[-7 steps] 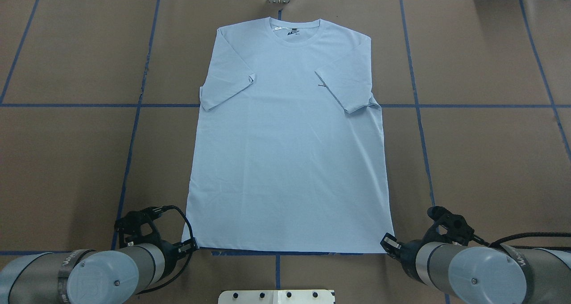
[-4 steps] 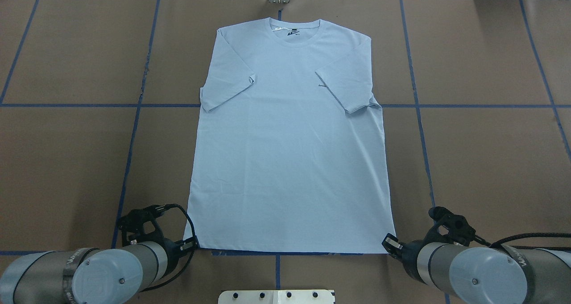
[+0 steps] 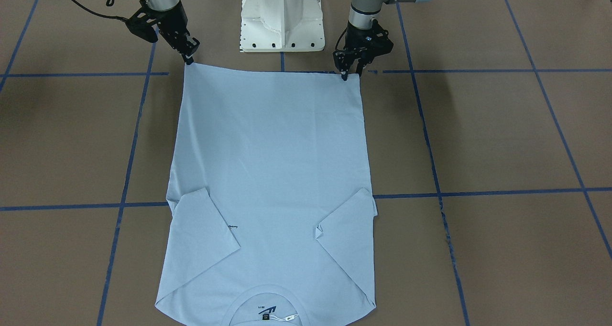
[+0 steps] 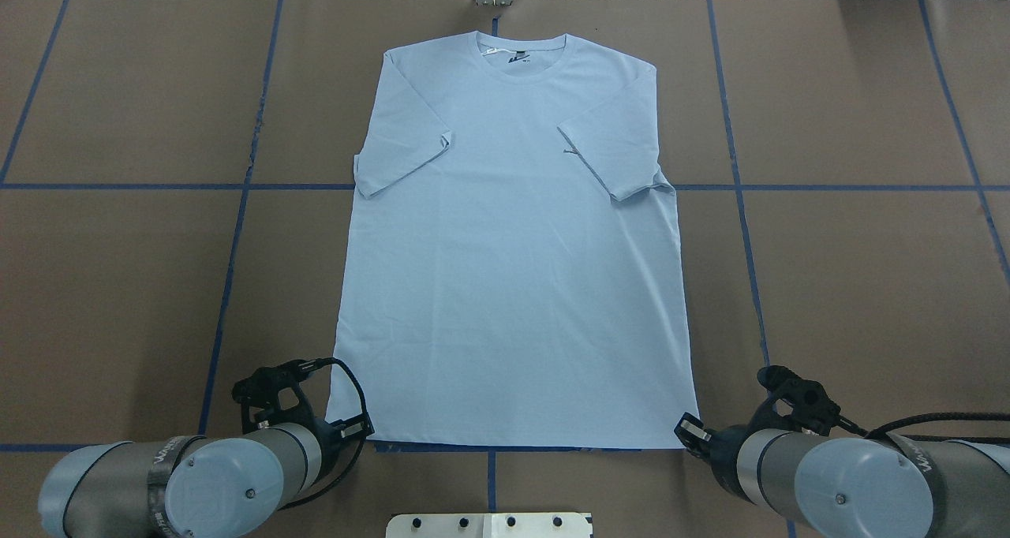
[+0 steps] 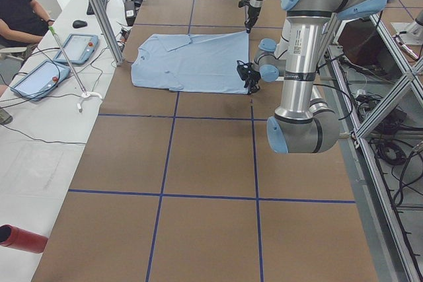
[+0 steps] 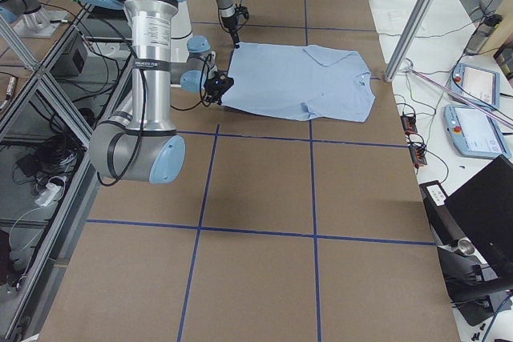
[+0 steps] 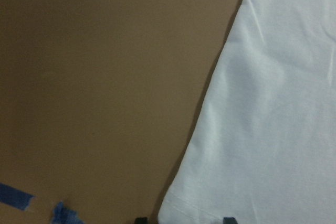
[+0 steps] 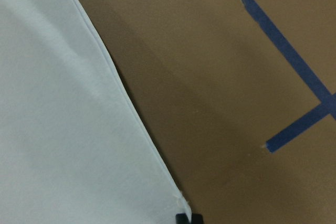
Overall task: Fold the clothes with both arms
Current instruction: 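Grasp both hem corners nearest the robot with the left and right grippers, then lift the hem with both grippers and fold it toward the collar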
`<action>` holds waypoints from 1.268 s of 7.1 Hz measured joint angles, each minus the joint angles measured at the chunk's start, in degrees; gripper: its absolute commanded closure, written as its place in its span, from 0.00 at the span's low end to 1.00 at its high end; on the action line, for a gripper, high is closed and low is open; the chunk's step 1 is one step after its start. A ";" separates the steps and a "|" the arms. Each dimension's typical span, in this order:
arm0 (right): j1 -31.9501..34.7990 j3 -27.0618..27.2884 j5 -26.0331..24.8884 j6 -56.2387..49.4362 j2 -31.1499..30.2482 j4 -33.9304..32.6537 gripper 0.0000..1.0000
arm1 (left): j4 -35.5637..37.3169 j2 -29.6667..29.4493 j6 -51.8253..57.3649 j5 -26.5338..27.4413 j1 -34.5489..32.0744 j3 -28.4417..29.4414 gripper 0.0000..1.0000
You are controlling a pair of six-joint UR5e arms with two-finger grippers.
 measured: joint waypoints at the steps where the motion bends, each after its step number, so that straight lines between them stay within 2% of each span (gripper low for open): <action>1: 0.00 0.04 -0.03 0.00 0.04 0.00 1.00 | 0.07 -0.16 0.02 -0.02 -0.33 -0.14 1.00; 4: 0.00 0.22 -0.09 0.05 0.09 0.02 1.00 | 0.55 -0.58 0.21 -0.23 -0.80 -1.66 1.00; 6: -0.18 0.80 -0.07 0.05 -0.19 0.06 1.00 | 4.90 -2.26 -0.83 -0.17 0.03 -5.35 1.00; 9: -3.43 7.57 -0.03 0.25 -5.52 0.01 1.00 | 9.69 -2.68 -6.32 -0.18 5.02 -13.04 1.00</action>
